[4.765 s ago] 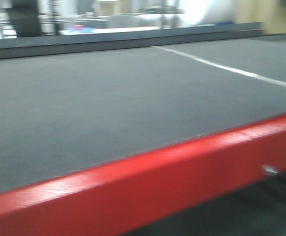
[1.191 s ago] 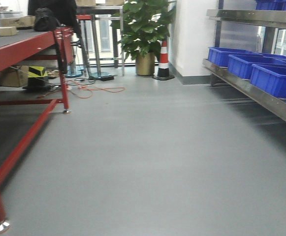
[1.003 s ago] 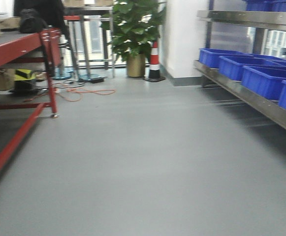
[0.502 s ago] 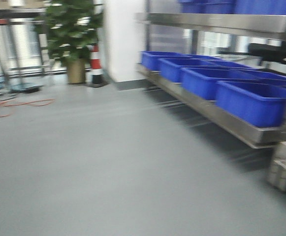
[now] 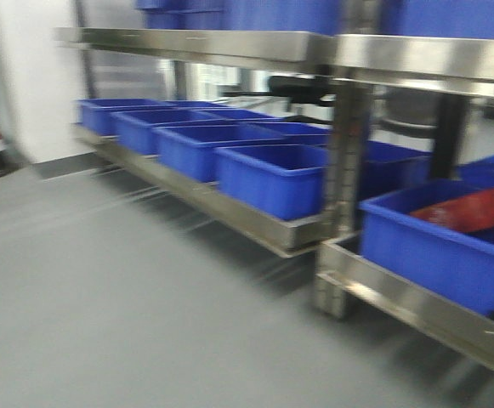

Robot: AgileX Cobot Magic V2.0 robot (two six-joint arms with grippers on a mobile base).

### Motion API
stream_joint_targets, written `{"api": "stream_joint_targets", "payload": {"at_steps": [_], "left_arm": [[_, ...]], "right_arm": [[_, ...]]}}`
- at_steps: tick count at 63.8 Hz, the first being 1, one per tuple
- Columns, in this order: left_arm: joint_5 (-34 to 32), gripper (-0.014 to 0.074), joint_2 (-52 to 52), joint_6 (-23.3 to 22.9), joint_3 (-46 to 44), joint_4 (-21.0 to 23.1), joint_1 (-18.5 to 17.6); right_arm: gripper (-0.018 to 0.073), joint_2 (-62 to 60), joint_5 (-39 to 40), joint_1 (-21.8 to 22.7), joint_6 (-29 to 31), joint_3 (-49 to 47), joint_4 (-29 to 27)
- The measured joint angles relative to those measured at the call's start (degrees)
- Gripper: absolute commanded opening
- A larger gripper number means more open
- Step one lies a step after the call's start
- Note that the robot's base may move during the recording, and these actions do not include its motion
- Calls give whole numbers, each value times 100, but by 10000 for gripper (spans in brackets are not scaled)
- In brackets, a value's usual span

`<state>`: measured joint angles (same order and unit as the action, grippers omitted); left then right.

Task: Place valve from conveyor to right shelf box
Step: 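Turn the base to face the blue boxes on the steel shelf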

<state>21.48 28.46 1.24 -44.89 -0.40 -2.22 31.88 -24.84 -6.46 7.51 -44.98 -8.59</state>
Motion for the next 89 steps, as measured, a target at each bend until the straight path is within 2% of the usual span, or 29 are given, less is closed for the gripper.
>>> {"api": "stream_joint_targets", "payload": {"at_steps": [89], "left_arm": [[0, -111, 0, 0, 0, 0, 0]], "right_arm": [[-153, 0, 0, 0, 0, 0, 0]]}}
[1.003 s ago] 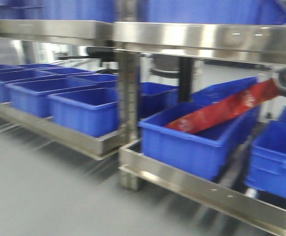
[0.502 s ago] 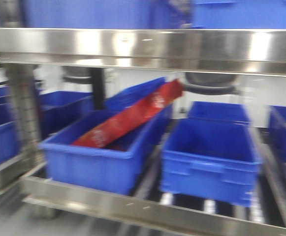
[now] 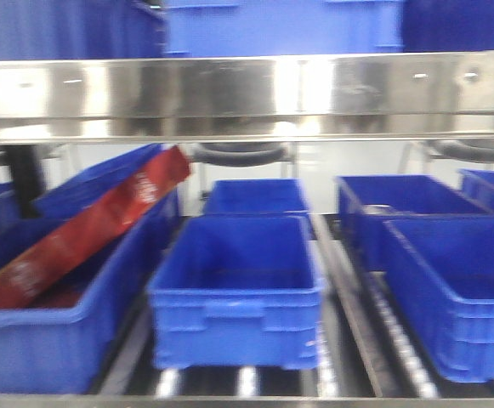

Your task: Place valve from conveyor to right shelf box

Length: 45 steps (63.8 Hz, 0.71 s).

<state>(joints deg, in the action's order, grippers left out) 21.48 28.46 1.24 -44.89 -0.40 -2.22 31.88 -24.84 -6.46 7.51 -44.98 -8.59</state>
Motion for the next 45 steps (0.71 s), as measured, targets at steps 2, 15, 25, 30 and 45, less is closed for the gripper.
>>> {"api": "stream_joint_targets", "payload": {"at_steps": [2, 15, 25, 30, 45], "left_arm": [[0, -111, 0, 0, 0, 0, 0], [0, -111, 0, 0, 0, 0, 0], [0, -111, 0, 0, 0, 0, 0], [0, -111, 0, 0, 0, 0, 0], [0, -111, 0, 0, 0, 0, 0]], "right_arm": [[-153, 0, 0, 0, 0, 0, 0], [-153, 0, 0, 0, 0, 0, 0], [-153, 0, 0, 0, 0, 0, 0], [-153, 0, 0, 0, 0, 0, 0], [-153, 0, 0, 0, 0, 0, 0]]}}
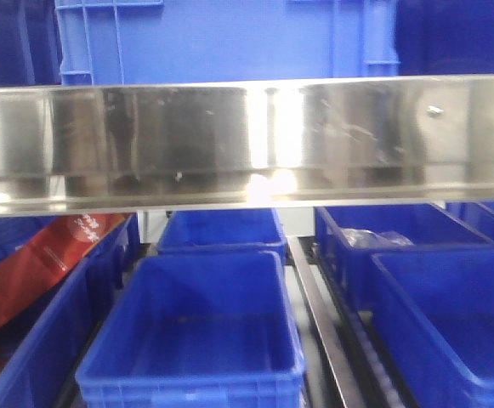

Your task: Place valve from conveyor to right shelf box

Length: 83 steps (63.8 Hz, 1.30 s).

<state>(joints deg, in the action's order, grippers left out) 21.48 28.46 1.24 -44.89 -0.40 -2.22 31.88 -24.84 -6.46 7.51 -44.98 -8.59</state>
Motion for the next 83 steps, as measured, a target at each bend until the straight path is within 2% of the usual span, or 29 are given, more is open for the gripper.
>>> {"api": "stream_joint_targets", "payload": {"at_steps": [83], "left_arm": [[0, -111, 0, 0, 0, 0, 0]], "right_arm": [[-153, 0, 0, 0, 0, 0, 0]]}}
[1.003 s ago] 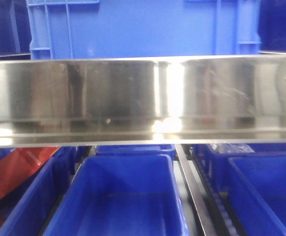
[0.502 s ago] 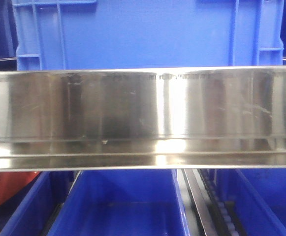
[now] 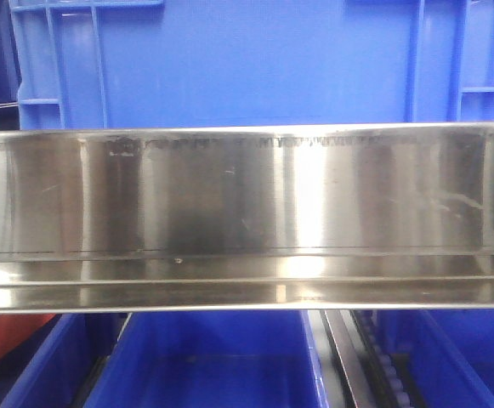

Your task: Place valve from conveyor to right shelf box

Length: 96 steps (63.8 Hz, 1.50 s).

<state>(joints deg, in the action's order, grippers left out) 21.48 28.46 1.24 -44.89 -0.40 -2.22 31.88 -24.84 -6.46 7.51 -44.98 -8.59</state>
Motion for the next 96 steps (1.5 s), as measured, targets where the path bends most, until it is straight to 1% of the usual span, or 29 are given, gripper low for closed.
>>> {"api": "stream_joint_targets", "payload": {"at_steps": [31, 48, 55, 60, 63, 66, 70, 77, 80, 88, 91, 96], "left_arm": [[0, -111, 0, 0, 0, 0, 0], [0, -111, 0, 0, 0, 0, 0], [-171, -111, 0, 0, 0, 0, 0], [-402, -111, 47, 0, -37, 0, 0], [-426, -111, 167, 0, -145, 0, -5], [-377, -111, 337, 97, -354, 0, -34], [-281, -111, 723, 293, -755, -13, -206], [-129, -111, 1464, 407, -1458, -22, -639], [-79, -111, 1796, 420, -1847, -22, -901], [108, -111, 2958, 455, -2875, -22, -1588], [193, -111, 3410, 455, -3242, -22, -1857], [316, -111, 4018, 455, -3701, -22, -2145]], "right_arm": [[-153, 0, 0, 0, 0, 0, 0], [-153, 0, 153, 0, 0, 0, 0], [-153, 0, 179, 0, 0, 0, 0], [-153, 65, 106, 0, 0, -158, 0], [-153, 147, 66, -21, 0, -300, 0], [-153, 288, 21, -69, 0, -558, 0], [-153, 569, 8, -209, 0, -1012, 0], [-153, 1140, 74, -575, 0, -1724, 0], [-153, 1363, 88, -726, 0, -1950, 0], [-153, 2352, 50, -1416, 0, -2827, 0], [-153, 2688, 0, -1605, 0, -3077, 0], [-153, 3279, -166, -1889, 0, -3508, 0]]}}
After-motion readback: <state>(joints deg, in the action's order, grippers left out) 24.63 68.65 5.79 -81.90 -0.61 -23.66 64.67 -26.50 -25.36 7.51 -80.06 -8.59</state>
